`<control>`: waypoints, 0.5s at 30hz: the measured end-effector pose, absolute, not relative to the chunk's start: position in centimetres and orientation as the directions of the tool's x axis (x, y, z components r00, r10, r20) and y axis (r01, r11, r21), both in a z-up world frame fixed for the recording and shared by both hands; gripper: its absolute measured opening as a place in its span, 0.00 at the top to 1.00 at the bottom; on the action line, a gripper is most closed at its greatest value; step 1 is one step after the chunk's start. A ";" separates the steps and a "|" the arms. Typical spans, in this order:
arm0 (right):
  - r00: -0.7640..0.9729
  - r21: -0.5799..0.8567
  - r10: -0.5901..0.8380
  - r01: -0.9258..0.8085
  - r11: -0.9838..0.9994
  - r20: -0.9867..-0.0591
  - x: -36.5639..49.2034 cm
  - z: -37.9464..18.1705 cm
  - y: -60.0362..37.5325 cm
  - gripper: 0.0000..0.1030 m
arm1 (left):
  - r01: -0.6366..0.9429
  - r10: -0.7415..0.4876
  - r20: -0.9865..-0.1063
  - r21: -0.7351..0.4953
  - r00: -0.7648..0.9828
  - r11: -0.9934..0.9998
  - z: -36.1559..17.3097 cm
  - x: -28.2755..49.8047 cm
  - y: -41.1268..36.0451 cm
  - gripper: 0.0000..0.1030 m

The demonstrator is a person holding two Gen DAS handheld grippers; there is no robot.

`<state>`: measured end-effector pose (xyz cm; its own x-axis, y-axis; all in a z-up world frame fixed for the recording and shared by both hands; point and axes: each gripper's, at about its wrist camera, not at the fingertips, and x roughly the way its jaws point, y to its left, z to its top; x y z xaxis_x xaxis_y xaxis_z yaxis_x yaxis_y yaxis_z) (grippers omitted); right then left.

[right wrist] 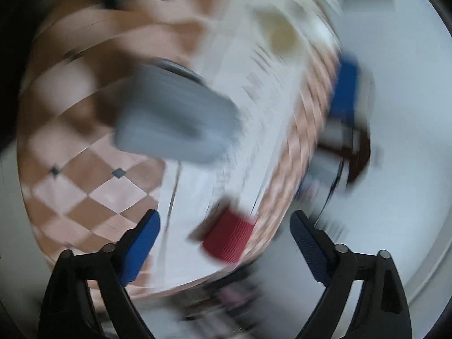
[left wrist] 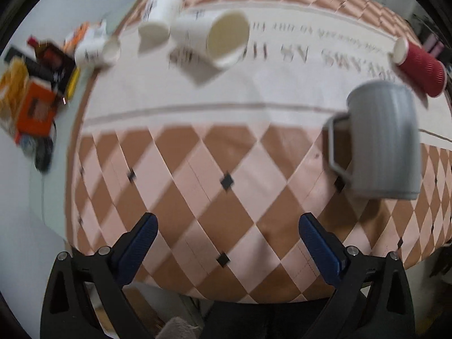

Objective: Flip cup upside down
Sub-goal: 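Grasp the grey mug with the right tool while the left tool releases it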

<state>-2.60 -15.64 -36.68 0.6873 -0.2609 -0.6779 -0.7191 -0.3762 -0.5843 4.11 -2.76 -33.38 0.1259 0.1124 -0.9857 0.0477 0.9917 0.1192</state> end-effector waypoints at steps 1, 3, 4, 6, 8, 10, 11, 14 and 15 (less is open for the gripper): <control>0.700 -0.551 -0.220 -0.685 -0.477 -0.680 -3.3 -37.4 -15.4 0.11 | 0.039 0.111 -0.987 0.117 0.117 0.992 -33.7 3.8 -2.7 0.01; 0.711 -0.469 -0.127 -0.576 -0.669 -0.692 -4.3 -38.8 -15.9 0.11 | 0.012 0.112 -0.990 0.114 0.087 0.993 -34.6 3.7 -2.6 0.01; 0.718 -0.449 -0.094 -0.526 -0.722 -0.690 -4.8 -39.8 -15.9 0.11 | -0.001 0.111 -0.990 0.111 0.082 0.994 -34.8 3.5 -2.3 0.01; 0.714 -0.390 -0.034 -0.421 -0.819 -0.699 -4.6 -40.9 -16.6 0.12 | -0.040 0.112 -0.992 0.110 0.062 0.993 -35.3 3.1 -1.9 0.01; 0.705 -0.340 0.003 -0.338 -0.878 -0.709 -4.2 -42.1 -16.8 0.16 | -0.073 0.112 -0.993 0.109 0.039 0.991 -36.1 2.7 -1.6 0.01; 0.697 -0.307 0.041 -0.262 -0.915 -0.716 -3.9 -43.4 -16.9 0.18 | -0.101 0.119 -0.993 0.117 0.019 0.988 -36.7 2.3 -1.1 0.01; 0.695 -0.298 0.052 -0.238 -0.925 -0.717 -4.0 -44.0 -16.9 0.19 | -0.120 0.120 -0.993 0.118 0.011 0.986 -37.0 2.1 -0.8 0.01; 0.687 -0.269 0.074 -0.181 -0.946 -0.722 -3.1 -45.6 -16.8 0.19 | -0.178 0.121 -0.993 0.121 -0.013 0.977 -37.6 1.5 0.4 0.01; 0.688 -0.267 0.078 -0.173 -0.948 -0.722 -3.0 -45.9 -16.7 0.19 | -0.192 0.121 -0.993 0.122 -0.017 0.974 -37.7 1.3 0.7 0.01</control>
<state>-2.99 -16.69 -45.89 0.6876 0.0781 -0.7219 -0.1731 -0.9479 -0.2674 1.33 0.70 -37.71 -0.0170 0.1208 -0.9925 -0.1917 0.9739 0.1218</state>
